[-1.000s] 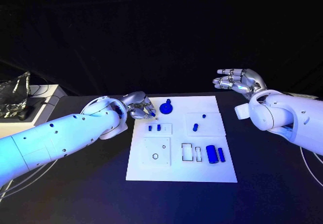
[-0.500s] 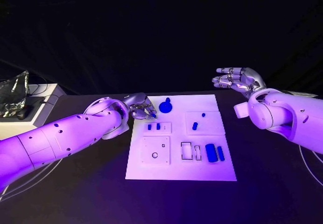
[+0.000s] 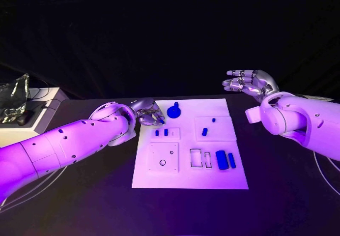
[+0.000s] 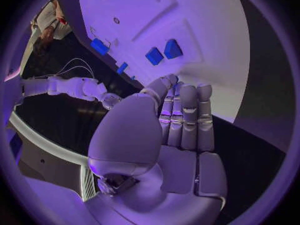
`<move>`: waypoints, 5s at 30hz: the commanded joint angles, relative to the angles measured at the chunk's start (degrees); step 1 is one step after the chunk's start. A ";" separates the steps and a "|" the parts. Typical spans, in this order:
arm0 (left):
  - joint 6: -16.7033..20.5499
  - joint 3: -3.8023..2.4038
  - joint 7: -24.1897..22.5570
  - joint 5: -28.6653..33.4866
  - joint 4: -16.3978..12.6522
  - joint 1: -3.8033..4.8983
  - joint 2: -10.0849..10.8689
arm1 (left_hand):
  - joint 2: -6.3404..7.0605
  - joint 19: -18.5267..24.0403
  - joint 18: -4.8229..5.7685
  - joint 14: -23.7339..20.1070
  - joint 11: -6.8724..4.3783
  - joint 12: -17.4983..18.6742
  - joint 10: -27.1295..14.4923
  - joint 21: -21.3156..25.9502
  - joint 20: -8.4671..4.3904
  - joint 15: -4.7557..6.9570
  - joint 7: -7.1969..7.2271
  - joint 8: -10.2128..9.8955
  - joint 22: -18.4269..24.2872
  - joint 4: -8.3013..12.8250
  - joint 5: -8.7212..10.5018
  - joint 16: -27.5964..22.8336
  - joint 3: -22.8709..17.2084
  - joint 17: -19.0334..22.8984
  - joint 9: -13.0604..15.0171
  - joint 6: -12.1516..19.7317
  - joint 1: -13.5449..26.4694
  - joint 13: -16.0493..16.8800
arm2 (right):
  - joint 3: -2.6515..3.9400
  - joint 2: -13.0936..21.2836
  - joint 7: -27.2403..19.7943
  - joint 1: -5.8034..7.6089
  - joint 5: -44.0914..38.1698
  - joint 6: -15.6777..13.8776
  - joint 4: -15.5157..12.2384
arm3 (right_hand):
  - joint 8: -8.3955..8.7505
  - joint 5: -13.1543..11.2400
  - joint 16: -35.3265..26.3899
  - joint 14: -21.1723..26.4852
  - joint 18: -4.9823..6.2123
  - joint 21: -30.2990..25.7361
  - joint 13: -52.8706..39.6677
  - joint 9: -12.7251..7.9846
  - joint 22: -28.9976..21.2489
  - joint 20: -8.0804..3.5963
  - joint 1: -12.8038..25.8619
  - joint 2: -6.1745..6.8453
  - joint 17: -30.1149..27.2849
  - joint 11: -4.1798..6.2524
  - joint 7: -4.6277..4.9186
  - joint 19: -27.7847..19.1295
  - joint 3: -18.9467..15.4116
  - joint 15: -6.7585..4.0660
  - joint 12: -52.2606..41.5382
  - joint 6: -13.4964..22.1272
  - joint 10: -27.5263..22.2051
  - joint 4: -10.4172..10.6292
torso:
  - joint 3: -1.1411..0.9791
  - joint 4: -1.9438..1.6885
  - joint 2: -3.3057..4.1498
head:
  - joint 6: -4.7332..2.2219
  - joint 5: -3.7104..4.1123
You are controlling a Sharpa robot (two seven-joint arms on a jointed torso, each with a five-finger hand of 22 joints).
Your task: Assemble the parts on the task board
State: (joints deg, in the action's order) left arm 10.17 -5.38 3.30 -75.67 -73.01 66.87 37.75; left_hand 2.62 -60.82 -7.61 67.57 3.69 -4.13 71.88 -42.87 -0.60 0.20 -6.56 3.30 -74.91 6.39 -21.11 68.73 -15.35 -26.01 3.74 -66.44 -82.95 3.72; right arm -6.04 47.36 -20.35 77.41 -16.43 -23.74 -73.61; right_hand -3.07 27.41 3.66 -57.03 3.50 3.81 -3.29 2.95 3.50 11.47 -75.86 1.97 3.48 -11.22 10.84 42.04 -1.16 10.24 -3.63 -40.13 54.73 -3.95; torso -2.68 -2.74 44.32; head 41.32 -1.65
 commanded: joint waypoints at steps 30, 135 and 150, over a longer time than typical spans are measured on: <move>-0.68 0.18 1.10 0.06 0.74 -0.12 -1.21 | 0.12 0.00 -1.28 0.27 0.25 0.16 -0.33 0.14 0.28 0.07 -0.51 0.27 -0.81 -0.39 0.10 -0.42 -0.30 -0.44 0.10 0.11 0.22 0.08 | 0.02 0.16 -0.81 -0.01 -0.43 0.96 -0.35 | 0.21 0.35 -0.23 -0.27 -0.26 -0.15 -0.01 0.02 -0.06 -0.08 0.38 -0.37 -0.06 -0.11 3.15 -0.14 -0.15 0.03 0.21 -0.61 0.45 -0.41 | 0.04 0.01 -0.01 | 0.01 0.28; 9.64 -4.83 -9.79 25.48 -2.73 -3.47 5.98 | 0.19 2.26 -0.36 -3.60 0.39 -5.57 -3.05 7.81 1.24 -0.18 -1.29 0.46 4.14 -2.35 0.14 -10.85 2.73 3.88 -0.03 4.91 -0.02 0.45 | -0.17 2.37 9.14 -0.75 -41.34 4.65 -2.61 | -0.67 -3.88 0.34 -21.06 -0.75 8.12 -0.12 0.83 2.90 -8.69 -2.78 -0.59 1.46 6.13 -1.82 18.72 11.86 -7.93 0.20 -23.46 17.08 -7.30 | 0.14 0.06 -0.18 | -1.60 1.51; 4.90 -7.36 -21.34 61.75 -9.64 -8.18 12.73 | -1.55 -1.30 0.11 -1.37 -0.26 -9.16 -3.62 11.02 0.73 0.03 -1.15 0.51 6.96 -4.33 0.13 -12.27 7.65 2.21 -0.01 4.55 0.49 0.29 | -0.63 3.83 24.78 -2.72 -72.42 4.03 -8.81 | -0.60 -8.94 36.40 -28.64 2.05 26.27 -0.27 0.87 14.51 -15.53 -1.29 2.23 23.47 8.09 -4.25 32.94 12.01 -13.18 0.17 -26.75 19.65 -4.34 | 0.37 0.35 -1.02 | -2.10 2.45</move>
State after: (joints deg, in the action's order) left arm 17.03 -12.68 -13.36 -24.98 -82.14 58.82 50.36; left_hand 1.60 -61.70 -7.88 65.94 3.46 -13.10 67.80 -31.63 0.23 0.19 -7.70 3.79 -67.75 2.09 -21.02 56.05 -7.85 -23.40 3.65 -61.45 -82.45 3.95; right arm -6.67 51.38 -1.09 74.81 -78.08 -19.50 -81.99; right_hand -3.77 18.72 38.17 -84.03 4.40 29.37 -3.59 3.81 17.41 -3.99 -77.06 3.73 25.70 -2.85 6.71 74.72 10.30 -2.50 -3.79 -67.13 74.68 -8.39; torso -2.38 -2.53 43.53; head 39.28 0.69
